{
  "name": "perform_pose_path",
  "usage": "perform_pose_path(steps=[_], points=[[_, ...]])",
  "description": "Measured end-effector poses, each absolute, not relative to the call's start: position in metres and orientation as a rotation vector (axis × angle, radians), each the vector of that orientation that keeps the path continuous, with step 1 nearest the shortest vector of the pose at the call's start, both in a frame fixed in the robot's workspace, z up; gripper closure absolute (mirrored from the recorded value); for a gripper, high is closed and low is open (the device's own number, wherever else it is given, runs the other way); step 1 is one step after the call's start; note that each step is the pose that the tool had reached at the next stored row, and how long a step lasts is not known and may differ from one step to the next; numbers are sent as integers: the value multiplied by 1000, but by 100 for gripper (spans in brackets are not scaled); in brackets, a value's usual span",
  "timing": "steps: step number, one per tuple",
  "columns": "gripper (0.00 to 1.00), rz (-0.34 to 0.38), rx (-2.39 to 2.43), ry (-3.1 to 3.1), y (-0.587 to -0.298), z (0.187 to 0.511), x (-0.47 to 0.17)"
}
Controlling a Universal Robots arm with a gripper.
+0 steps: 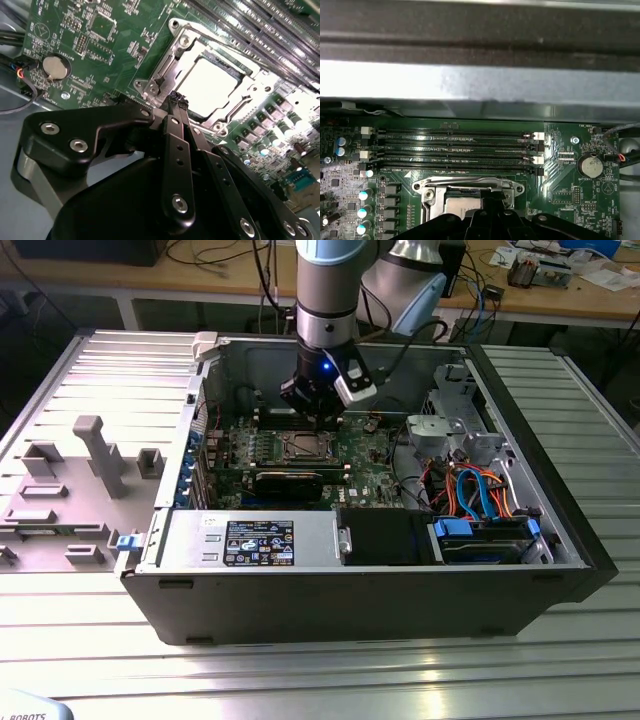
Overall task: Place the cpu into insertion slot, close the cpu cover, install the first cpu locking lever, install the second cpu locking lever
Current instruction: 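Install the second cpu locking lever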
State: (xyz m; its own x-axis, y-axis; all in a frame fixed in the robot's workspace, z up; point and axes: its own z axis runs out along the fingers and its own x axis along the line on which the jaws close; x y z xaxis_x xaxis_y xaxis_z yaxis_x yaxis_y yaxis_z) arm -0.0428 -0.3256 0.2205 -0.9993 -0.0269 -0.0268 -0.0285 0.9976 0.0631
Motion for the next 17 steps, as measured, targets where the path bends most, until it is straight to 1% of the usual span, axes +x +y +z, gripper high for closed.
perform_pose_path(steps=[4, 6, 10, 17], points=[[89, 99, -43, 3114, -336, 220, -43], [89, 97, -43, 3114, -338, 227, -43], [89, 96, -43, 3114, -343, 227, -43], [89, 96, -43, 3114, -361, 225, -43]])
